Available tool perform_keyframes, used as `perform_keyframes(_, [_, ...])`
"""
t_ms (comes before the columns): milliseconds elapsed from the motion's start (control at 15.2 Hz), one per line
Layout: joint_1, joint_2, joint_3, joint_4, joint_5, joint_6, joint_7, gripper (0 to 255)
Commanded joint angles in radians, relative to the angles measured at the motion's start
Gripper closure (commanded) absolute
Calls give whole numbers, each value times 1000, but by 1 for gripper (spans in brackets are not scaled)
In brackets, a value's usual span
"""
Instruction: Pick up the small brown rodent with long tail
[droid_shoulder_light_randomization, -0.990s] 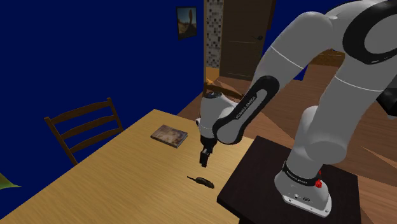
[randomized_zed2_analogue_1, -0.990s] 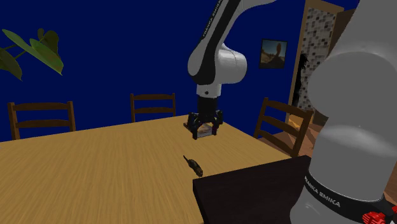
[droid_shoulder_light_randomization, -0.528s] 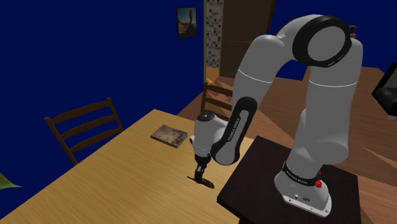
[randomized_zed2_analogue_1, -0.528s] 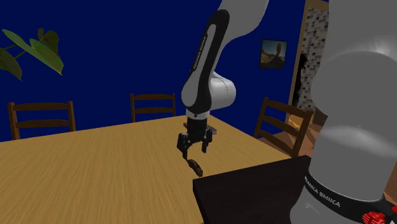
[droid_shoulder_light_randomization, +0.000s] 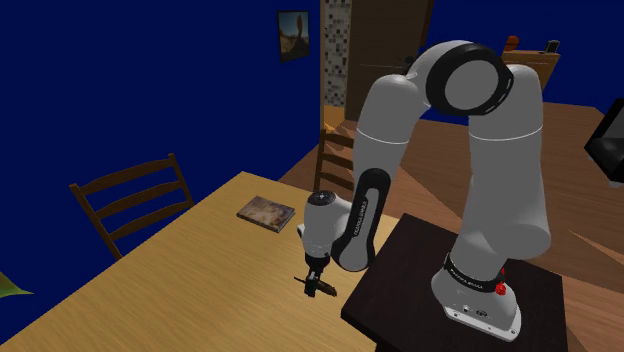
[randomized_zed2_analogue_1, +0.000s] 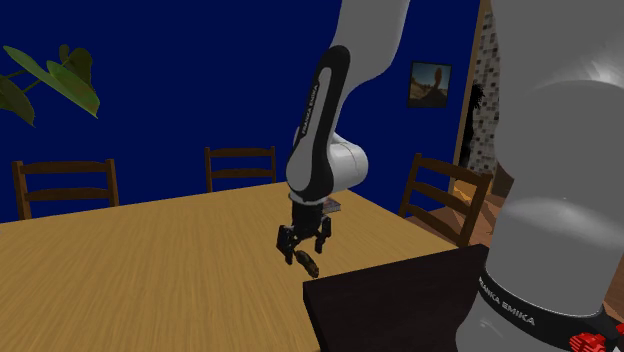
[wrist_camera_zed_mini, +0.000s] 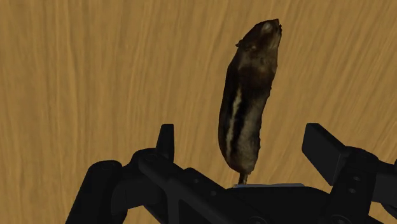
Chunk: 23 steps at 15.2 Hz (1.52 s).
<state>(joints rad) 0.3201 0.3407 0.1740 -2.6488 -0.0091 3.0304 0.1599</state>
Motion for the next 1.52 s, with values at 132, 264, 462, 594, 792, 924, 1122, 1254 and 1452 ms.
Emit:
perform_keyframes(132, [7,9,-5,3,-2,7,4,255])
perform_keyframes(264, [7,9,-5,3,-2,7,5,255])
perform_keyframes(462, [7,10,-5,3,-2,7,5,255])
perform_keyframes(594, [3,9,-4,3,-2,7,1,255])
perform_keyframes(792, [-18,-46,21,-11,11,-35,-7,255])
perform_keyframes(924, [-32,-82,38,-18,24,-64,-15,255])
perform_keyframes(1122, [-50,-137,62,-28,49,-108,-30,255])
perform_keyframes(1254, [-59,-173,76,-33,67,-139,-42,255])
perform_keyframes(1452, [-69,-226,91,-38,96,-186,-60,255])
